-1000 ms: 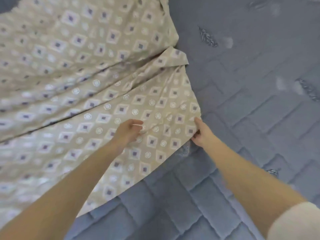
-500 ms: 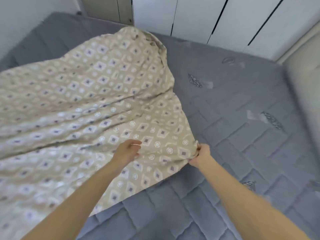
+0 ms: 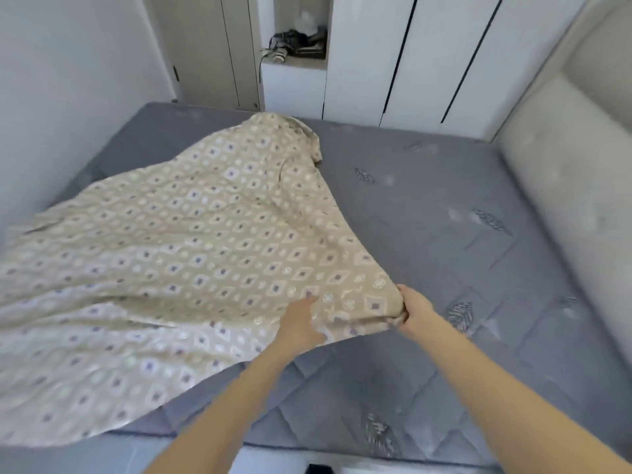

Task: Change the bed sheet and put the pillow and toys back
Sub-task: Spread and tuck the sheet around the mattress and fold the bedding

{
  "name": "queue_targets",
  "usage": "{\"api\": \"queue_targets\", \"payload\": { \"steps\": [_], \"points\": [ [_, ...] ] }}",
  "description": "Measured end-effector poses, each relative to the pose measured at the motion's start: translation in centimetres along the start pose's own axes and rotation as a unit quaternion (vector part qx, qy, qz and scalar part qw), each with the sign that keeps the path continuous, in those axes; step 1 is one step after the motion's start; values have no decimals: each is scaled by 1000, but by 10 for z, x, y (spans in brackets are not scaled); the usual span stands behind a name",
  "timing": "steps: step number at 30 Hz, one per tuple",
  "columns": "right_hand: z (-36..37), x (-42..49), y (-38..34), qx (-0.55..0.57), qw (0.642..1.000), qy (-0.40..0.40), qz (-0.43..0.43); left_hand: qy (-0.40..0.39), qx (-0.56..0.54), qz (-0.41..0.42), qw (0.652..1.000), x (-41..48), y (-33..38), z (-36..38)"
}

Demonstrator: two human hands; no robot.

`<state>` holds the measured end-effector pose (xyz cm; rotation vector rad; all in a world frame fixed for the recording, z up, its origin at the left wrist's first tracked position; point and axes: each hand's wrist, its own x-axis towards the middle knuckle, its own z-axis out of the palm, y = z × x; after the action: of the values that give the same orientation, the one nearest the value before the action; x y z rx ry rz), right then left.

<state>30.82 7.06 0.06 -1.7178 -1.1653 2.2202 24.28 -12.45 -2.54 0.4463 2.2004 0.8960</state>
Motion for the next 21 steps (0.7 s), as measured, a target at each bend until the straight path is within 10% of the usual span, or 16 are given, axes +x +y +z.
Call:
{"api": "queue_targets", "payload": {
  "steps": [5, 21],
  "points": [
    [-56, -54, 27, -5, 986, 80, -147, 17, 88, 51, 995, -63, 6, 33],
    [-182, -132, 52, 152, 986, -18, -71, 127, 333, -3, 934, -161, 39, 120]
  ]
}}
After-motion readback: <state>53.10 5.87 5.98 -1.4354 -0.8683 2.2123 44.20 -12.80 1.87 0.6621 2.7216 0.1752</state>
